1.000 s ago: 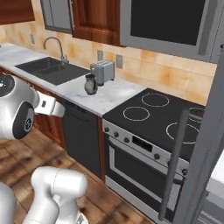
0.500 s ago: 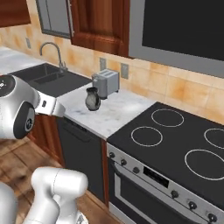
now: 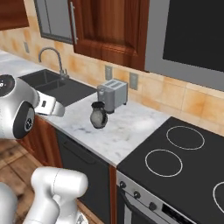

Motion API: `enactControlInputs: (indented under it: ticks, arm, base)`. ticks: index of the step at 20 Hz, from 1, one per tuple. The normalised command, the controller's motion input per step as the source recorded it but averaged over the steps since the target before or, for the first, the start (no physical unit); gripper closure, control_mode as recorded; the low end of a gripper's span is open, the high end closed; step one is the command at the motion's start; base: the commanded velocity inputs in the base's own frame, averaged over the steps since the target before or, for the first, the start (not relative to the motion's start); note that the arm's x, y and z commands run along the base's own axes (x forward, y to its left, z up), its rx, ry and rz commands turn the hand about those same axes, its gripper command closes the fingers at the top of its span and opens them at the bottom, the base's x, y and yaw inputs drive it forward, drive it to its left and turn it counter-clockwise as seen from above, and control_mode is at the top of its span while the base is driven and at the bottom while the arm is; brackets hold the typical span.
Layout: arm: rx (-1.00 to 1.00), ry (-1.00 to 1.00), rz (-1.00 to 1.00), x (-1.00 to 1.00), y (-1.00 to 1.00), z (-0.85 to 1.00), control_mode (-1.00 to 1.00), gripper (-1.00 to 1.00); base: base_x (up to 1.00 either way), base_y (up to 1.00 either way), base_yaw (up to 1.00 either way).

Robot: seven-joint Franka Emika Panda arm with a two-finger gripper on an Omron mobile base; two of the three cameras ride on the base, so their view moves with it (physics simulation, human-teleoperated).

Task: Move the tofu and hotdog bun from the top shelf to the second highest shelf to make space. Then, place the pitcher from the counter on the cleared top shelf.

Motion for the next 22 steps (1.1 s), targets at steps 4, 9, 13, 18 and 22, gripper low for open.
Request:
enactControlInputs:
  ticks: [4,9,13,18,22]
  arm:
    - [0.00,0.00,0.00,0.00,0.00,0.00,1.00,-1.00]
    - [0.00,0.00,0.00,0.08,0.00,0.00,-1.00,-1.00]
    - [0.00,0.00,0.00,0.00,0.00,-0.15,-1.00,-1.00]
    - [0.00,-0.04,0.16,0.00,-0.34,-0.30,-1.00,-1.00]
    - [0.00,-0.14,0.36,0.00,-0.56,-0.41,-1.00,-1.00]
  base:
    - [0.62,0.23,0.00]
    - [0.27,0.07,0.00]
    - [0.00,0.00,0.00]
    - [0.00,0.00,0.00]
    - [0.00,0.00,0.00]
